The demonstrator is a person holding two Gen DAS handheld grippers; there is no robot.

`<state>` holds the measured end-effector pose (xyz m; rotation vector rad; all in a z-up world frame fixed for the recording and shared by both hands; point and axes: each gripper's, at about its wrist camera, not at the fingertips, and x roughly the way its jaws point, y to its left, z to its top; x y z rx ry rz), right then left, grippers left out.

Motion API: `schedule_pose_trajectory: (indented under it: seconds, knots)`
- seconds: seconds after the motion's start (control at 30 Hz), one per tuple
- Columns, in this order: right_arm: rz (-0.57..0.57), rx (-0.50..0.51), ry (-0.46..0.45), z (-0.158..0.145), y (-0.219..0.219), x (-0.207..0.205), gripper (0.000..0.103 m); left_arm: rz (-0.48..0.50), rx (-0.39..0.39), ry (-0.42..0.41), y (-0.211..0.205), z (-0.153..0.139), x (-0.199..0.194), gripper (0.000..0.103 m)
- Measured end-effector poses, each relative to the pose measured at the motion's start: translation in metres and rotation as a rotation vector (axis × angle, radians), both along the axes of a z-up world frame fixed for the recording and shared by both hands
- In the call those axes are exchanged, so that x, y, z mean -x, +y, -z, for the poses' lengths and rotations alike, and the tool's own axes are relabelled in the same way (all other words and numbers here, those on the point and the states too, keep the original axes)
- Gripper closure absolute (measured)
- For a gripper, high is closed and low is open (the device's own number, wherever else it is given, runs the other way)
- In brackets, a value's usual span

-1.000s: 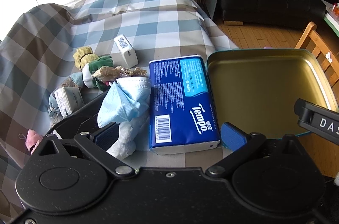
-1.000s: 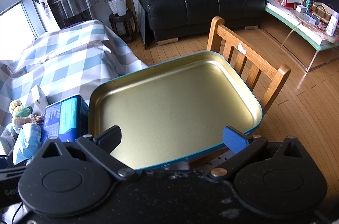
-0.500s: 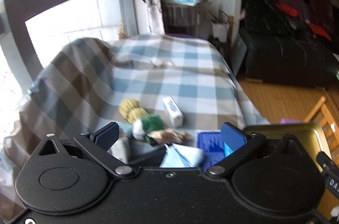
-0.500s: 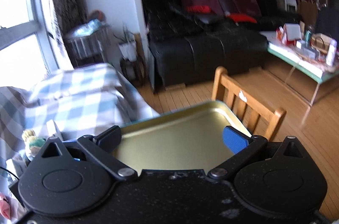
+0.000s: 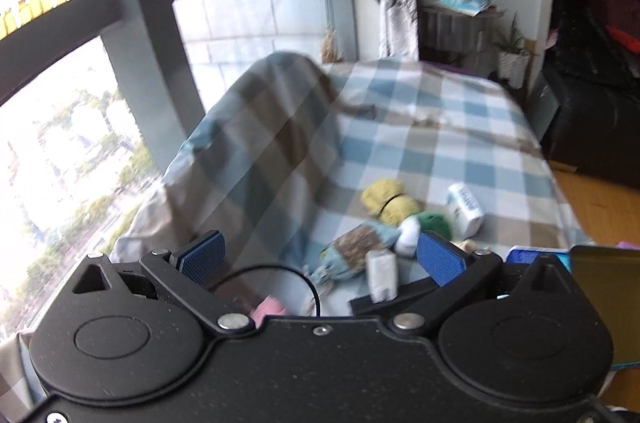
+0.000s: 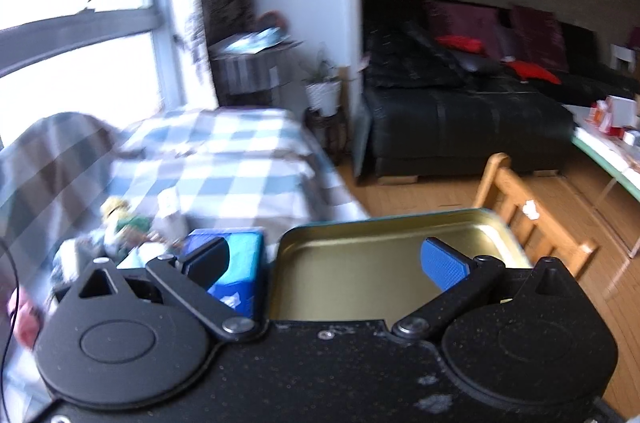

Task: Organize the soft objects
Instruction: 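Move the left tool to the pink pouch while the right tool approaches the green scrubber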

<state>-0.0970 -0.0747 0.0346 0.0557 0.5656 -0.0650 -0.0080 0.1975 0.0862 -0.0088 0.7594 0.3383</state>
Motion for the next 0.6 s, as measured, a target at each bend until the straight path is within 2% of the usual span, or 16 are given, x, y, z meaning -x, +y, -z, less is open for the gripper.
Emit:
schedule_pose_trajectory:
  seconds: [0.13, 0.3, 0.4, 0.6]
  knots:
    - [-0.074, -0.015, 0.054, 0.006, 0.018, 0.000, 0.001, -0.044, 0.023, 0.057, 0.023, 0.019, 0.003, 0.004]
    - [-0.144, 0.073, 0.046, 0.009, 0.038, 0.007, 0.001, -0.115, 0.092, 0.152, 0.046, 0.049, -0.002, 0.008]
    - [-0.169, 0.067, 0.078, 0.013, 0.042, 0.005, 0.001, -0.144, 0.113, 0.200, 0.054, 0.072, -0.003, 0.013]
    - [-0.228, 0.060, 0.144, 0.024, 0.052, -0.002, 0.001, -0.161, 0.150, 0.269, 0.058, 0.111, -0.005, 0.014]
